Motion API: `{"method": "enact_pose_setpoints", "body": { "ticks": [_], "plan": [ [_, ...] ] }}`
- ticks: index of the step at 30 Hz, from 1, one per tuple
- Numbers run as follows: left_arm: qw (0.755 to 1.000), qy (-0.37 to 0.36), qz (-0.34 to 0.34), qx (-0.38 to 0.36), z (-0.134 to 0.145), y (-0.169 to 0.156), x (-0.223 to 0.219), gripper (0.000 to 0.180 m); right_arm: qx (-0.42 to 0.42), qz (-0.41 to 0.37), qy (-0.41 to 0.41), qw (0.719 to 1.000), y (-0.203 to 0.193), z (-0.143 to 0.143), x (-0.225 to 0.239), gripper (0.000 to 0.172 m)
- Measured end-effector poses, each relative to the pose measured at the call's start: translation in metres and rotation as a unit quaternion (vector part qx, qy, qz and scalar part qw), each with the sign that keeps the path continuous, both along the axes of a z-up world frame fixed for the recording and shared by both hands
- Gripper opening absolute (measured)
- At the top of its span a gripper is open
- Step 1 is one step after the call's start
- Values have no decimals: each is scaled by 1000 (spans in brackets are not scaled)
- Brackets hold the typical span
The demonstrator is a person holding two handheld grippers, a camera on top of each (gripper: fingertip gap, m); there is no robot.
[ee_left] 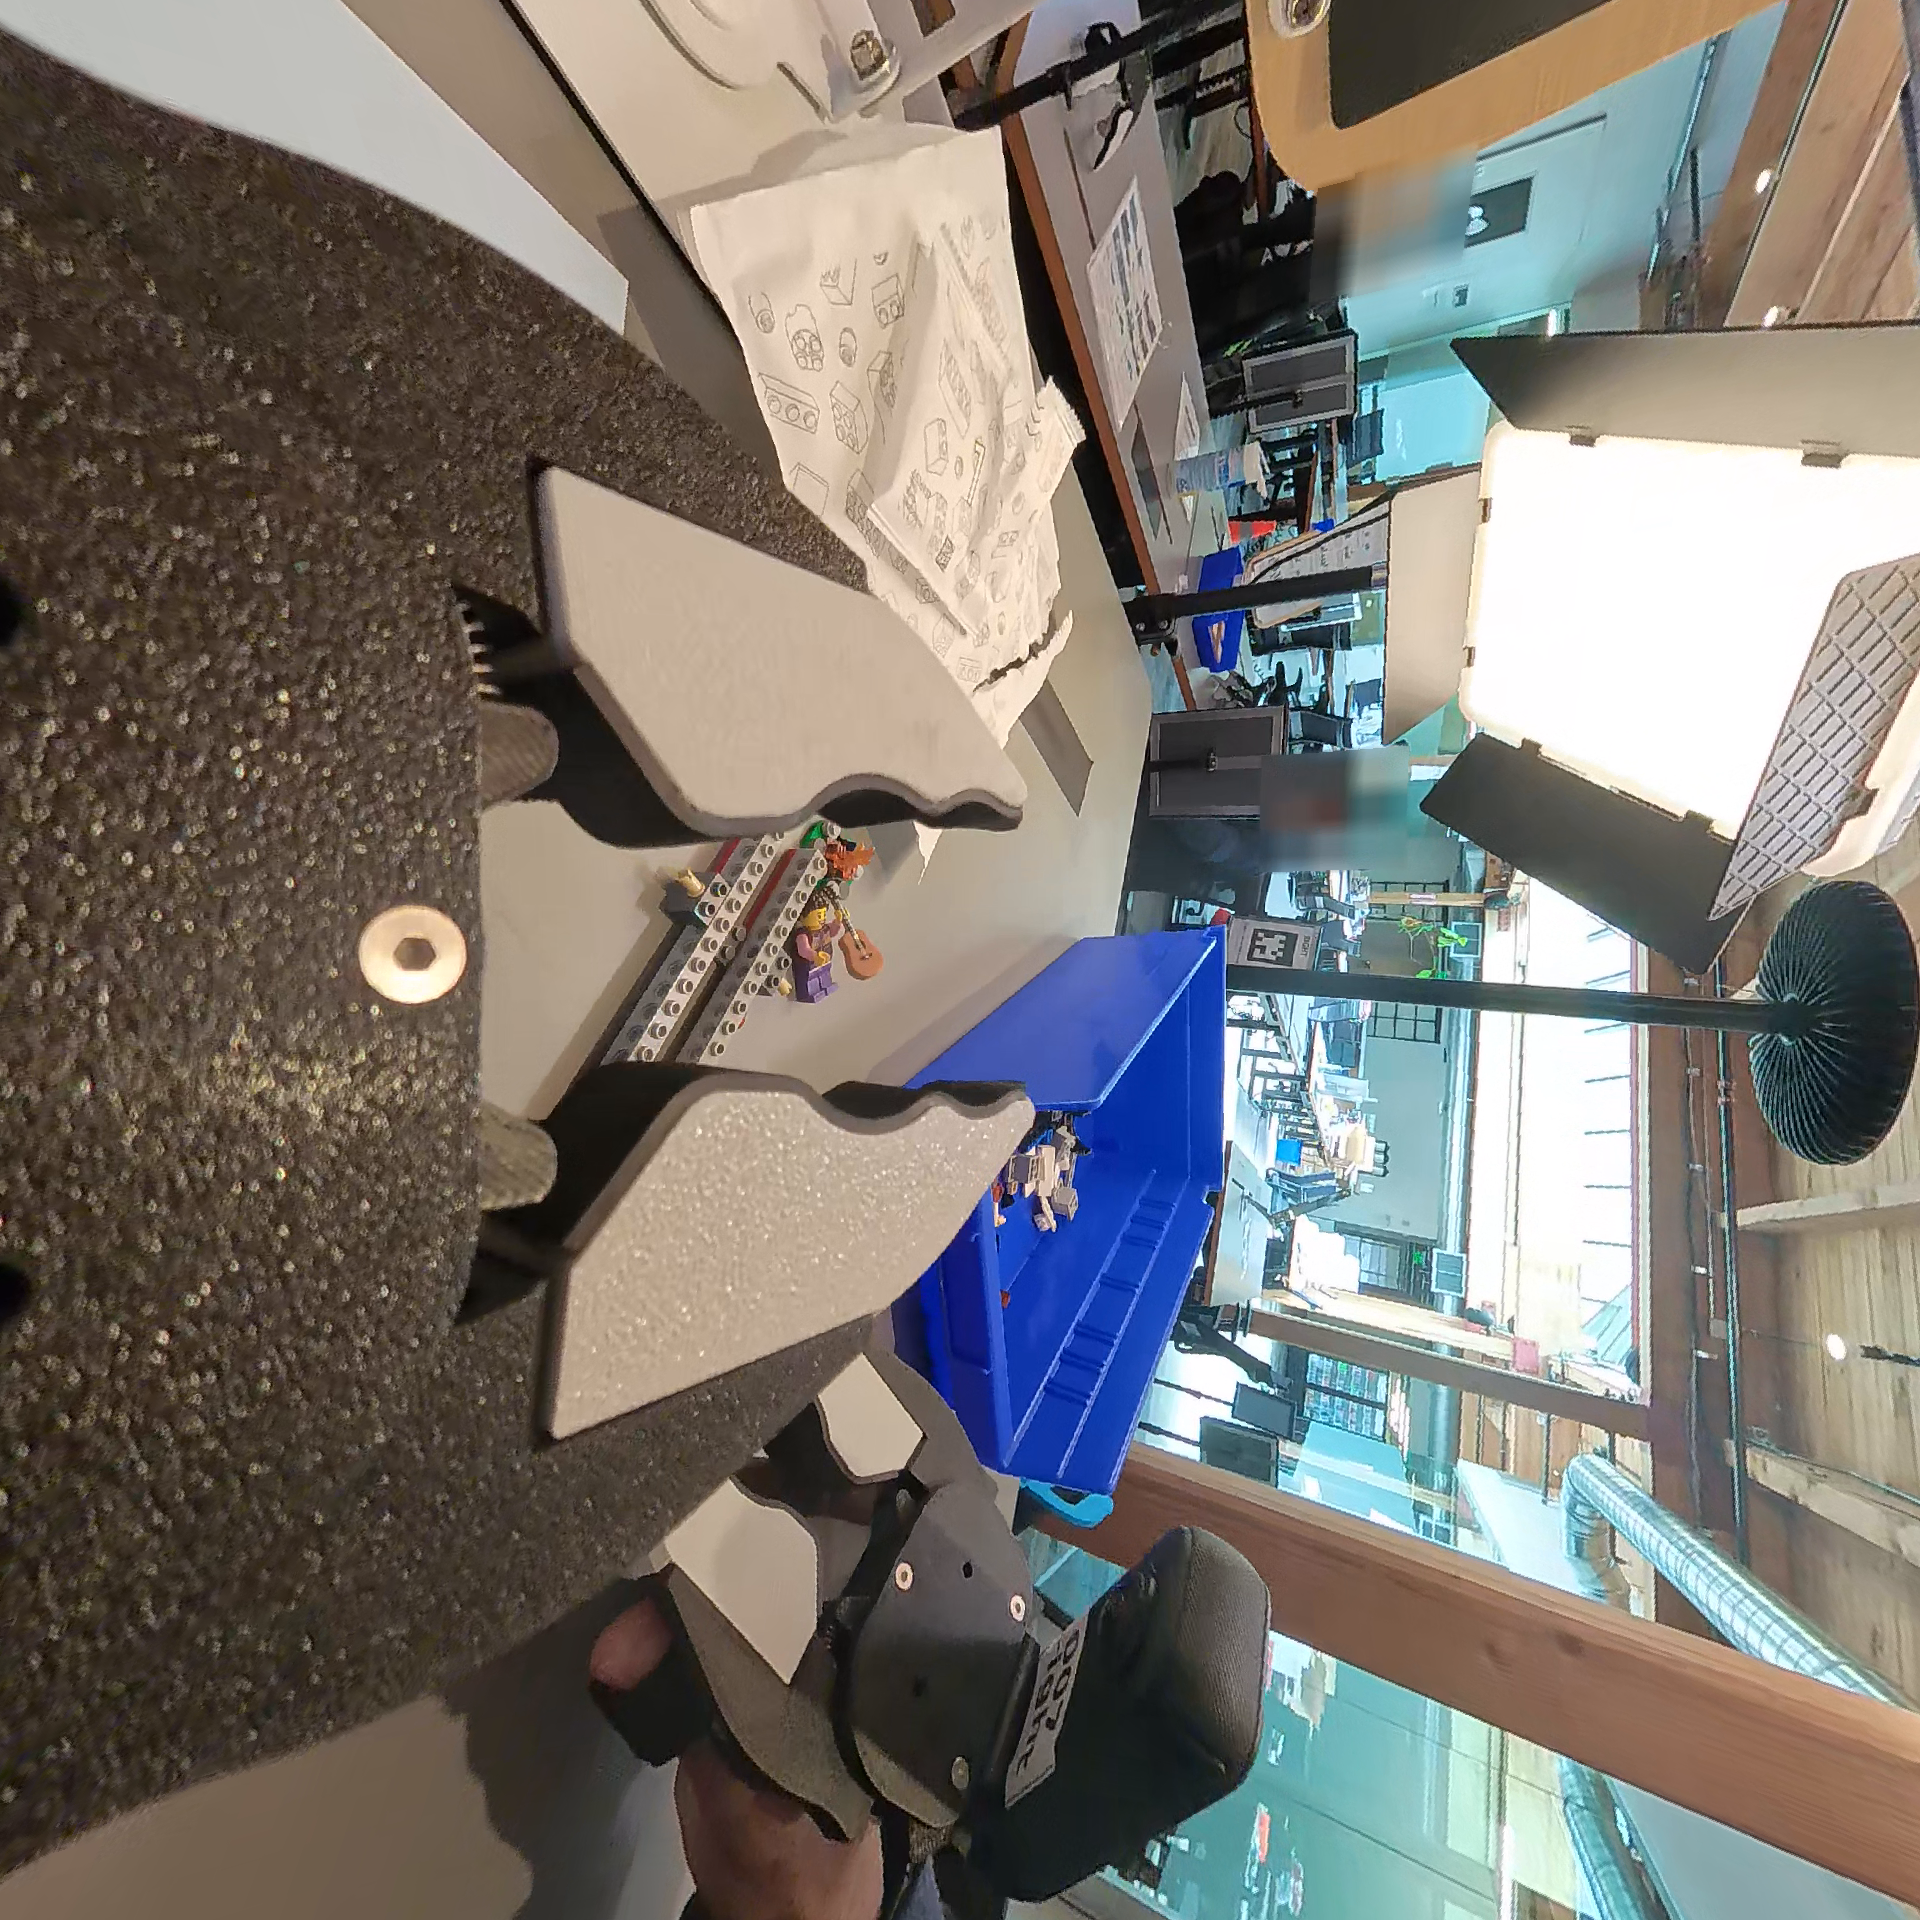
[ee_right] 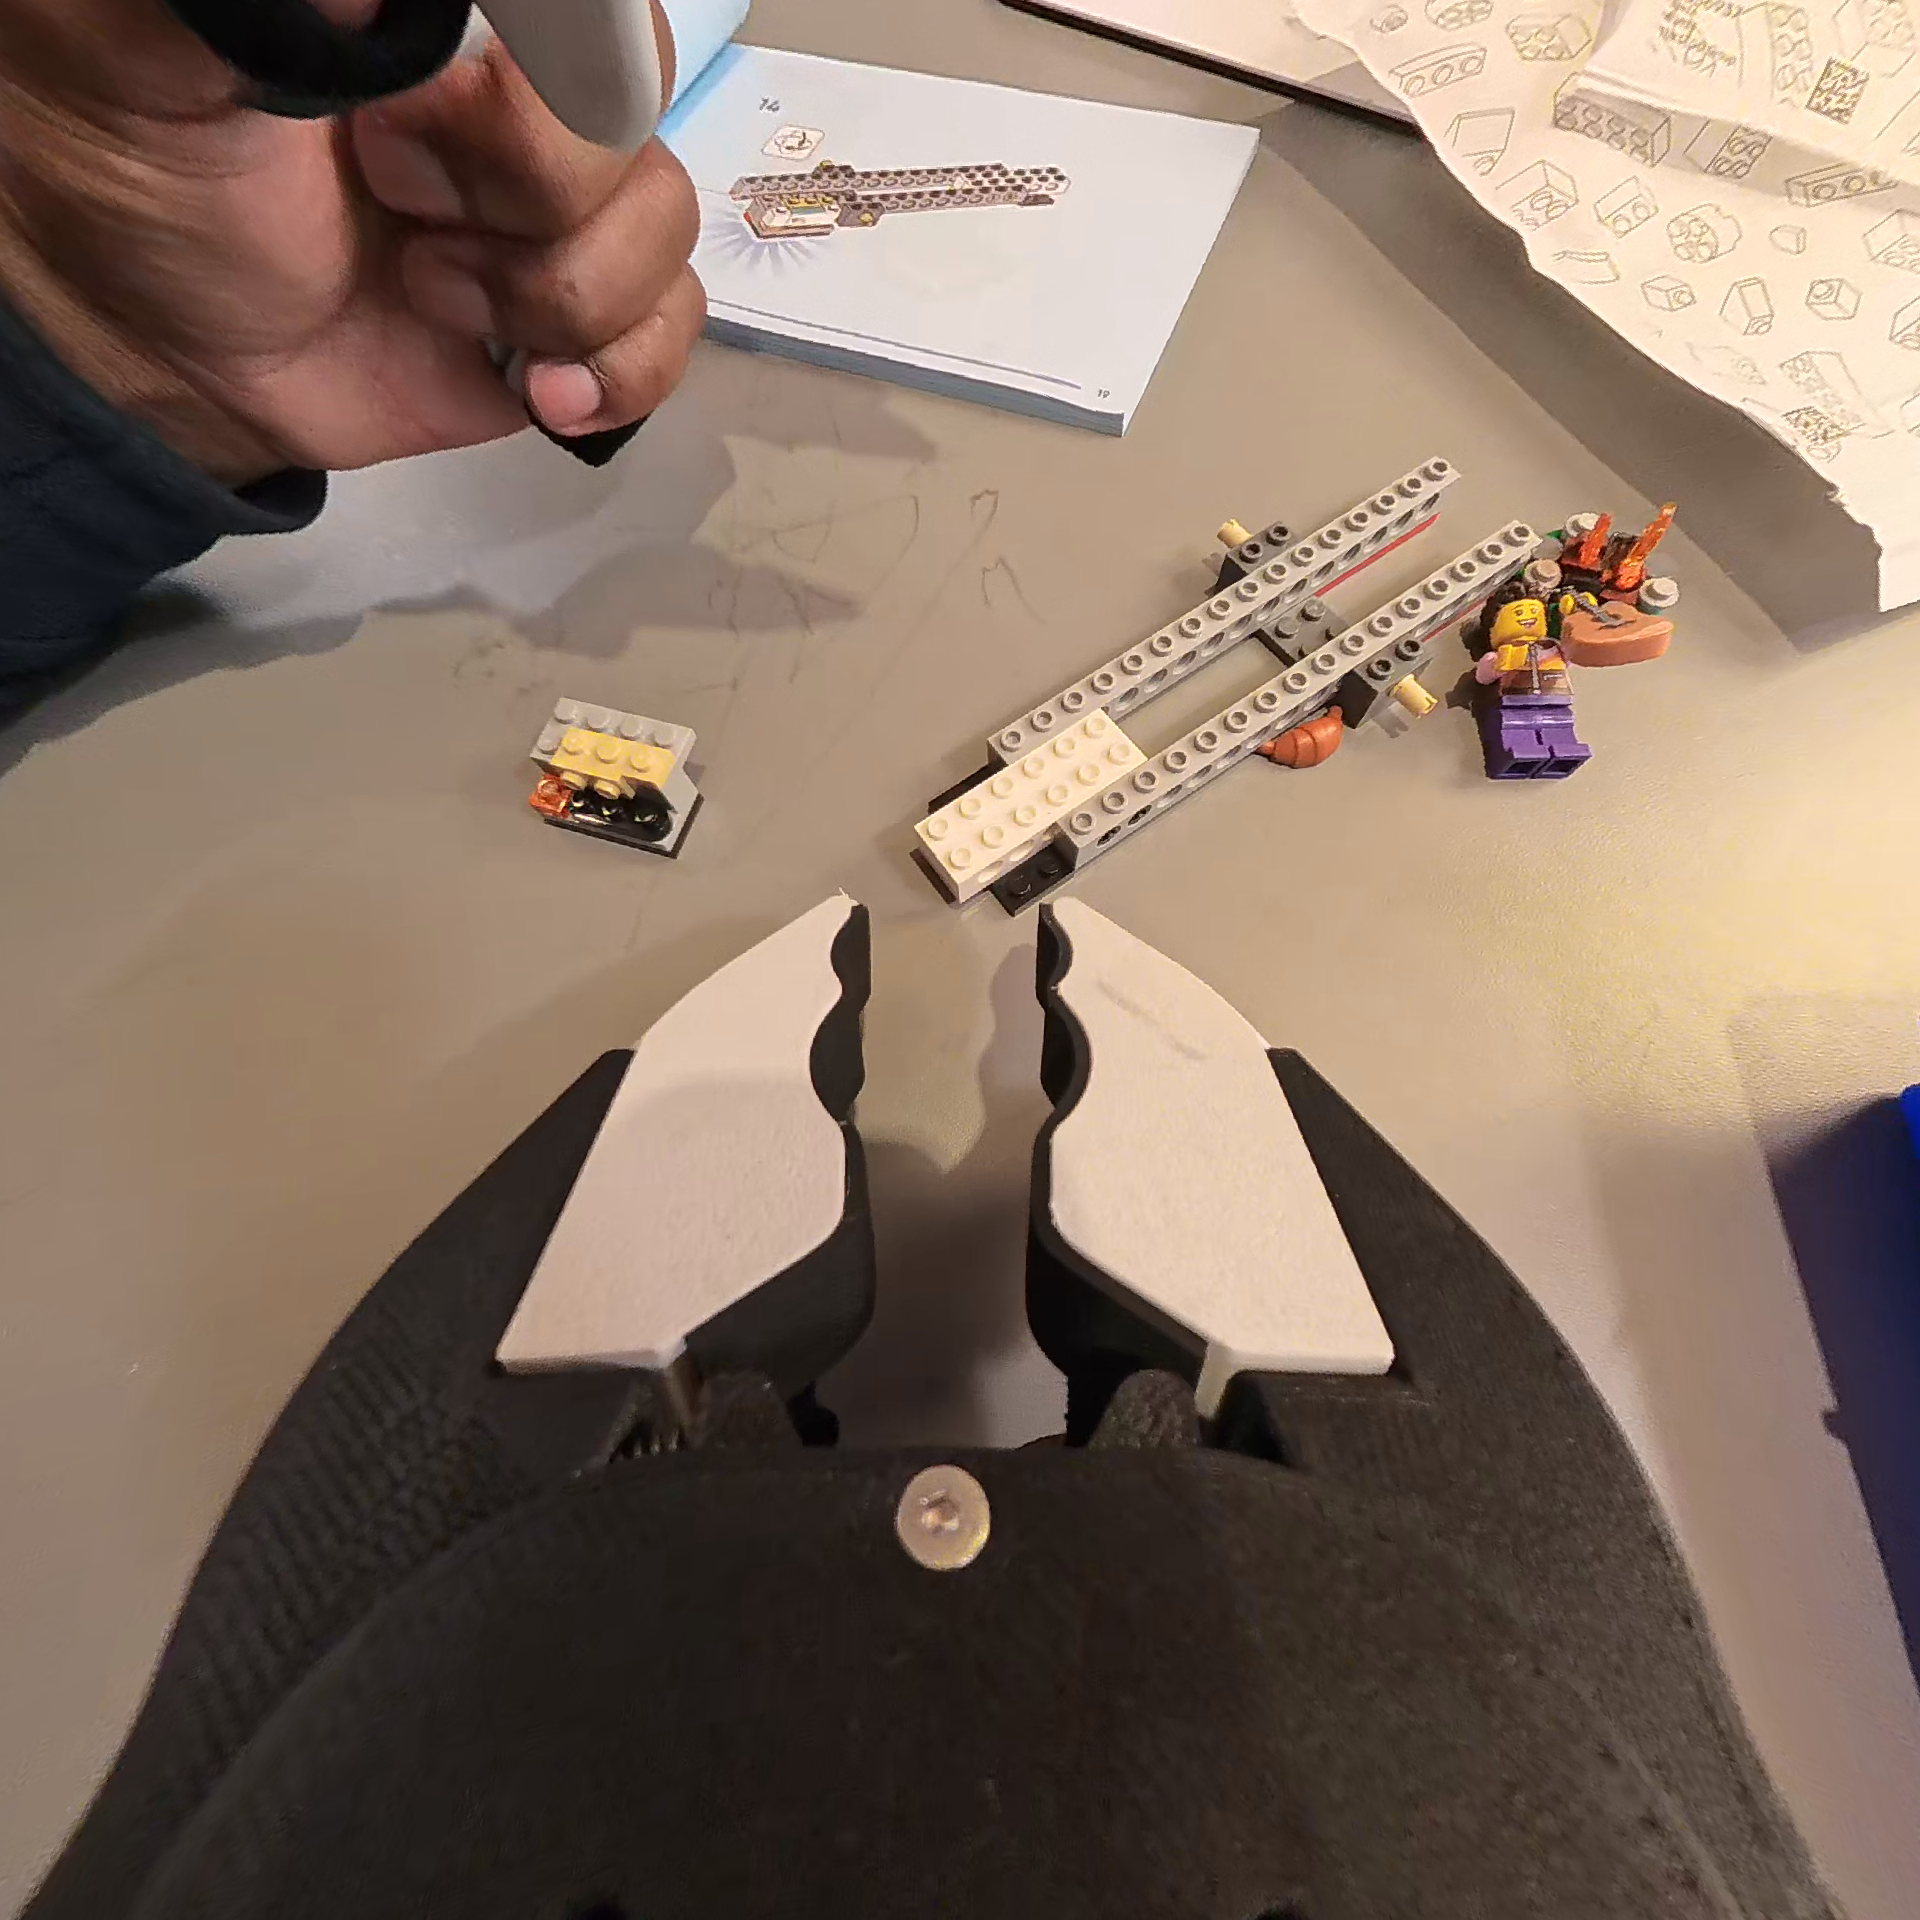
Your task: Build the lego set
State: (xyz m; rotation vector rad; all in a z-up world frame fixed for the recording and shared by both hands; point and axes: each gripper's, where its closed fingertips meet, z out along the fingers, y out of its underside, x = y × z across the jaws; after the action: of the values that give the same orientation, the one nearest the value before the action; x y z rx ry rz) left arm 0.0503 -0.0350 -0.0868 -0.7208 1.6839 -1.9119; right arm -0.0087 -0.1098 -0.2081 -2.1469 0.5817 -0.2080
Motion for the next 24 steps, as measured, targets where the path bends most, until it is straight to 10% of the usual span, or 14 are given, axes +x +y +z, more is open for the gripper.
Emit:
{"method": "enact_pose_setpoints", "body": {
  "ticks": [24],
  "plan": [
    [999, 21, 19, 45, -12, 1, 18, 46, -27, -6, -10, 1000, 0, -6, 1, 22]
  ]
}}
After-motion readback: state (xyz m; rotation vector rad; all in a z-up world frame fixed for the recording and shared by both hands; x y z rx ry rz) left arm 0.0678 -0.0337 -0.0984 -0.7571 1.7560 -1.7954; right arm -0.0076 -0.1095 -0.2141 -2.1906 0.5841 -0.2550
